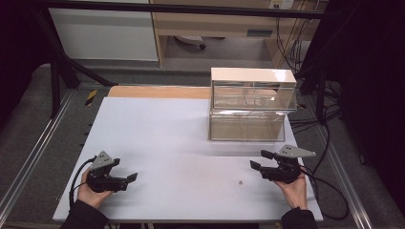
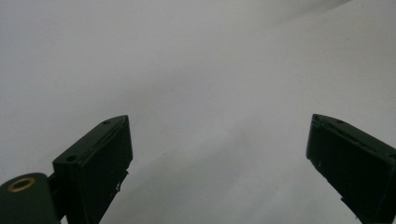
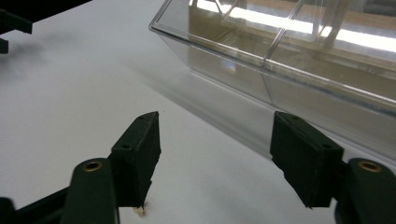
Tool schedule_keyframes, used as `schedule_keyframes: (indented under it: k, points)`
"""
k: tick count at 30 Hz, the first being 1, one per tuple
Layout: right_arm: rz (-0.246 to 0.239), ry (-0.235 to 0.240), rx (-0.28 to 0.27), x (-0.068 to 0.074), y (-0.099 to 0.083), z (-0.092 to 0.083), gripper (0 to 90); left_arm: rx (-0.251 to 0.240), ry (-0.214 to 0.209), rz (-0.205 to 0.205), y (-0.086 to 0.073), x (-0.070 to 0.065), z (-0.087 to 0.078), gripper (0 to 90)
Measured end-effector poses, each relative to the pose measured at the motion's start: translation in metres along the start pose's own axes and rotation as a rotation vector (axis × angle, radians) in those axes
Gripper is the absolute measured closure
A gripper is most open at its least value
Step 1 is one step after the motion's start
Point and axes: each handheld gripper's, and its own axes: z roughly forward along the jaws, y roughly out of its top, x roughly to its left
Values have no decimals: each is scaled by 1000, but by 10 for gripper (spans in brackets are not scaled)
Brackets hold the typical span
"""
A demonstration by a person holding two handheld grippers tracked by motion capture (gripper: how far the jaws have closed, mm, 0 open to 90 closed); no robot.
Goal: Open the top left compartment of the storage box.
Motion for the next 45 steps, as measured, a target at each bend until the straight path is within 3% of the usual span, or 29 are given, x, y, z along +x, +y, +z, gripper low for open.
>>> schedule_keyframes:
  k: [18, 30, 36, 45]
  points:
    - [-36, -51, -76, 6, 34, 3, 729, -1, 7, 3, 0, 0, 0, 72]
    - [-43, -91, -133, 3, 61, 12, 899, 2, 8, 6, 0, -1, 0, 73]
    - [-28, -102, -183, -1, 72, 17, 900, 3, 10, 6, 0, -1, 1, 73]
    - [-24, -119, -211, -7, 89, 27, 900, 3, 12, 9, 0, -1, 1, 74]
